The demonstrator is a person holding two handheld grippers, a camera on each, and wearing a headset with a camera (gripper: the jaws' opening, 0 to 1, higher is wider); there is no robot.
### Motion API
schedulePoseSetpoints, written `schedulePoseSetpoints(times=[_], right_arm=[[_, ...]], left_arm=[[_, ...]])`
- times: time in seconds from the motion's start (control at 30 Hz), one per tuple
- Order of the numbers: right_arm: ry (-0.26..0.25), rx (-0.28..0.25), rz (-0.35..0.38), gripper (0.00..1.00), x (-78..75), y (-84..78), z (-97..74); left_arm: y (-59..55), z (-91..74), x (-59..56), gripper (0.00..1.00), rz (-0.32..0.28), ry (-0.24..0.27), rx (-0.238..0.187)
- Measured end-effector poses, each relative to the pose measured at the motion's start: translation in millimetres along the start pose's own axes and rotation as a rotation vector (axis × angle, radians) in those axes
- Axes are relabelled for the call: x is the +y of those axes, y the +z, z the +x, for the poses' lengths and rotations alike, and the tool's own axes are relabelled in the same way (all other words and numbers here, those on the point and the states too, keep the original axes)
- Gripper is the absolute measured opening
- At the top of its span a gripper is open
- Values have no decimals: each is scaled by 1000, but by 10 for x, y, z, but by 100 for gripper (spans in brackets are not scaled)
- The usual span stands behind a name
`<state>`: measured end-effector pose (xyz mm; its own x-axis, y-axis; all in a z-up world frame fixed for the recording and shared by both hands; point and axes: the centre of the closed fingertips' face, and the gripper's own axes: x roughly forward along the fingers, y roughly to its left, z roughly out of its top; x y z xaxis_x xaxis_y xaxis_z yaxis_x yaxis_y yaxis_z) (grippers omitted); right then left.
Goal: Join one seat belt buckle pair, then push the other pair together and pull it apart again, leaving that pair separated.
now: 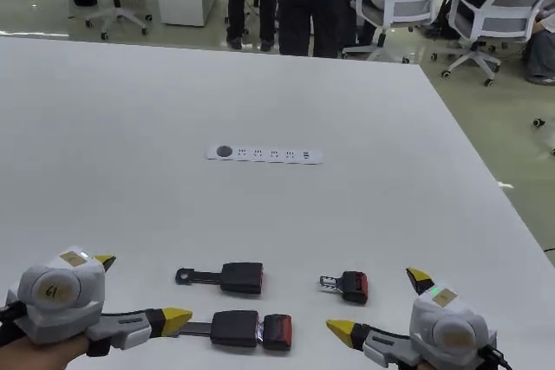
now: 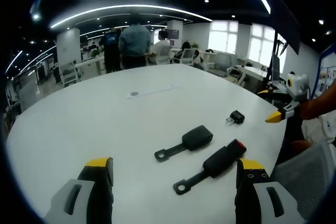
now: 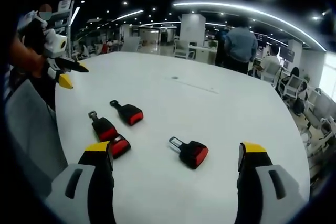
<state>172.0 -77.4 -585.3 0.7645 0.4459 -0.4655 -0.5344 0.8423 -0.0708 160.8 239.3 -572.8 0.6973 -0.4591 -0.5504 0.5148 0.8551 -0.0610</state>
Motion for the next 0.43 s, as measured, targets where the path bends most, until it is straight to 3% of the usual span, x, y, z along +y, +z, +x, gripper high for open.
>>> schedulePoseSetpoints(times=[0.43], right_arm=[[16,-21,-22,100,166,11,-107]], left_arm=[[-66,-180,81,100,-20,1,-39]])
